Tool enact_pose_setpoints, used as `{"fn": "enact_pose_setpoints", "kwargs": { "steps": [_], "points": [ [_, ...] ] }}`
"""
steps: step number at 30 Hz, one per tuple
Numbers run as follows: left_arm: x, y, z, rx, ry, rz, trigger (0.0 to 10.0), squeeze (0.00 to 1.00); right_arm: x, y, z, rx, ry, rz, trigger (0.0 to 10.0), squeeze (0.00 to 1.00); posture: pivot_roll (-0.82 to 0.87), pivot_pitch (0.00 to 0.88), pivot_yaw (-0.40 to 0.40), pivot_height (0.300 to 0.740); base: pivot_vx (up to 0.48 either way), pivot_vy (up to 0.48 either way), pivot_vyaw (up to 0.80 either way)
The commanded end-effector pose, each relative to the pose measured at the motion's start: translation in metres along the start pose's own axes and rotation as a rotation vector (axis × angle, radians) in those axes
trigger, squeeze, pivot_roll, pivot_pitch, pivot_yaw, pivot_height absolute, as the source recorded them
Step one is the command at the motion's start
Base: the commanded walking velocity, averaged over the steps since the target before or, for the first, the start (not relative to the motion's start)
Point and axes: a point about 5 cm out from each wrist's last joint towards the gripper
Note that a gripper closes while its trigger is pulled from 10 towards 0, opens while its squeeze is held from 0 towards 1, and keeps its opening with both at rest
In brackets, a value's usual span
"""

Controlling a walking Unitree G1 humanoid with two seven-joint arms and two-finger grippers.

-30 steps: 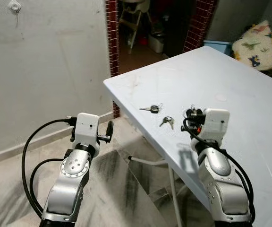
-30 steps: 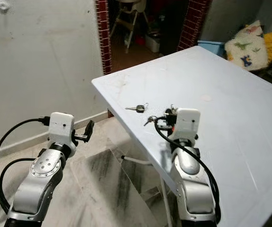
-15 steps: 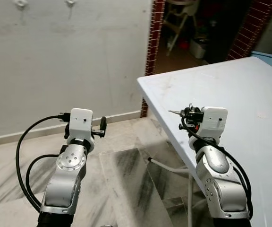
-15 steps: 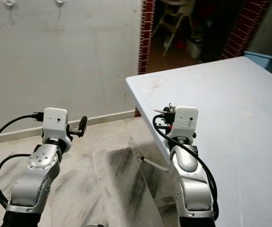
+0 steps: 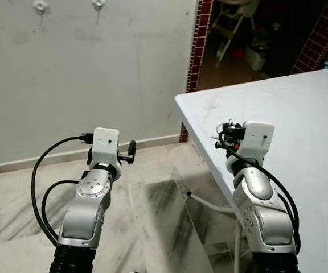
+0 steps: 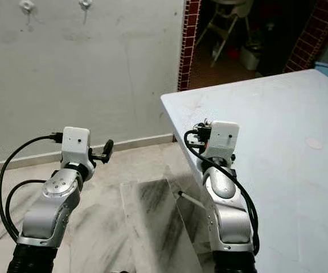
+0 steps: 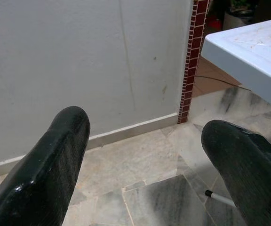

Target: Hang keys on a hook

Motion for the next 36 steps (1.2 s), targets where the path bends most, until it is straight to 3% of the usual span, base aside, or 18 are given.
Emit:
{"fn": "enact_pose_setpoints", "kwargs": {
  "steps": [1,23,36],
  "points": [
    [0.002,-0.0028,-0.0019,-0.001,-0.006,-0.005,10.0,0.0,0.0034,-0.0031,-0.0028,0.006,-0.005,0.01,10.0,0.0,0.19,0.0,-0.033,0.74,0.0,0.296,0.0],
    [0.0069,-0.0116,-0.0003,-0.017,0.006,-0.003,10.0,0.0,0.0057,-0.0092,-0.0028,0.005,-0.007,0.02,10.0,0.0,0.19,0.0,-0.031,0.74,0.0,0.45,0.0],
    [0.0113,-0.0121,0.0038,-0.052,0.014,0.027,10.0,0.0,0.0057,-0.0102,-0.0052,0.006,-0.01,0.021,10.0,0.0,0.18,0.0,-0.031,0.74,0.0,0.0,0.0]
  ]
}}
Point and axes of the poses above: a point about 5 cm out from each wrist's last joint towards the gripper, its own y axis pointing back from the gripper into the wrist, its own x axis along the axis of the wrist's last joint, z = x × y, and after that the axes turned 5 degrees about -y, right-handed
